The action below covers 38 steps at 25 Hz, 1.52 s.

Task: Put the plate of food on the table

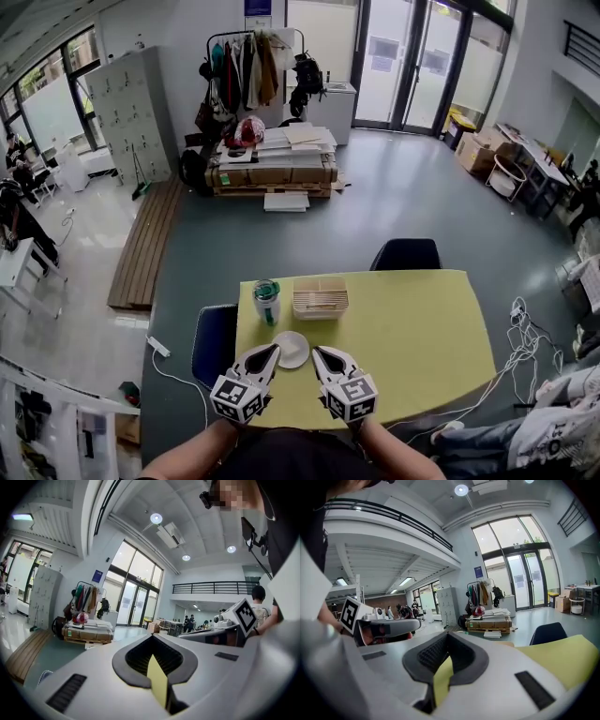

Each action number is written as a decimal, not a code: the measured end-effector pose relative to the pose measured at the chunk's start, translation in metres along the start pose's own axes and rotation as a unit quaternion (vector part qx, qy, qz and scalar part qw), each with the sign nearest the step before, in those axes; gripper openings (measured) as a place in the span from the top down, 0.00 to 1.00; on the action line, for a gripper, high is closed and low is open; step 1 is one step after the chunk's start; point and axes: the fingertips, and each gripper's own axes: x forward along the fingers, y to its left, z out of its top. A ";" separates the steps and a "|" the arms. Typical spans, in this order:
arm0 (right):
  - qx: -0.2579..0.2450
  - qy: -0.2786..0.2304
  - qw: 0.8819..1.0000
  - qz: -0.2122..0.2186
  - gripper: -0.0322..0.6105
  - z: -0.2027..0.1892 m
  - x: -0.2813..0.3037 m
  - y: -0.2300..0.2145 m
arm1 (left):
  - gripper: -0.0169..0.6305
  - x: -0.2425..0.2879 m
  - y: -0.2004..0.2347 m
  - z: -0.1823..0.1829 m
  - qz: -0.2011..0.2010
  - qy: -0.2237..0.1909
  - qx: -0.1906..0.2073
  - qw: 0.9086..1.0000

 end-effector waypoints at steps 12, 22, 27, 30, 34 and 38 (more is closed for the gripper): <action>-0.005 -0.013 1.000 -0.002 0.93 0.011 -0.007 0.000 | 0.96 0.002 -0.006 0.011 -0.011 -0.007 0.008 1.000; -0.012 -0.003 1.000 0.007 0.93 0.012 -0.006 0.003 | 0.96 0.007 -0.009 0.010 -0.012 -0.001 0.007 1.000; -0.010 0.000 1.000 0.007 0.93 0.007 -0.004 -0.001 | 0.96 0.007 -0.007 0.008 -0.009 -0.002 0.003 1.000; -0.013 -0.003 1.000 0.010 0.93 0.007 -0.003 0.001 | 0.96 0.007 -0.008 0.006 -0.009 -0.003 0.005 1.000; -0.010 -0.007 1.000 0.011 0.93 0.007 -0.003 0.001 | 0.96 0.006 -0.010 0.002 -0.008 0.000 0.005 1.000; -0.006 -0.002 1.000 0.009 0.93 0.006 -0.003 -0.001 | 0.96 0.007 -0.010 -0.003 -0.008 0.006 0.003 1.000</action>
